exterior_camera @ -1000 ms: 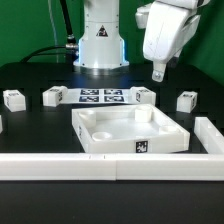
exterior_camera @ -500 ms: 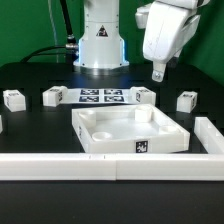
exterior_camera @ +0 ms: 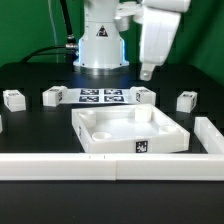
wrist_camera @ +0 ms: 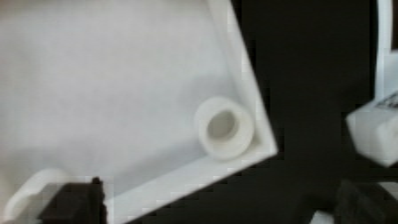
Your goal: Assemble square table
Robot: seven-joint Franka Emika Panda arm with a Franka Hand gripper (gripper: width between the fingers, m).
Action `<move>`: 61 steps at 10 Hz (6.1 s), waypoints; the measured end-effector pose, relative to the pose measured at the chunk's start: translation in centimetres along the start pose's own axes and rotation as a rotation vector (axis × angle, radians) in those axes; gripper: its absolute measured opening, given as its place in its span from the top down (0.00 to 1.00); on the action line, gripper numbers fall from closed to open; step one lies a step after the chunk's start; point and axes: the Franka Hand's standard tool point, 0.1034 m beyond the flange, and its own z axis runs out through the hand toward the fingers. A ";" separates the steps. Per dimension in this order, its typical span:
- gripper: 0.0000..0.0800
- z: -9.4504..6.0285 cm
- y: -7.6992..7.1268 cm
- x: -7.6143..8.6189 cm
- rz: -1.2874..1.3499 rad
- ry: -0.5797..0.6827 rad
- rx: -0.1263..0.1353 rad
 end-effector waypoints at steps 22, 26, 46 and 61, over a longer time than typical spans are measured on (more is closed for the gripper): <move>0.19 6.4 0.1 -5.6 -0.068 0.173 -0.057; 0.19 8.4 -1.0 -6.3 -0.353 0.147 -0.179; 0.93 10.2 -0.3 -4.6 -0.346 0.145 -0.229; 0.37 8.7 3.4 2.0 0.005 0.155 -0.129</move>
Offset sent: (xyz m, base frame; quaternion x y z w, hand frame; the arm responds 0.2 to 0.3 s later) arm 0.0000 0.0000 0.0000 0.0000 0.0000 0.0000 1.0000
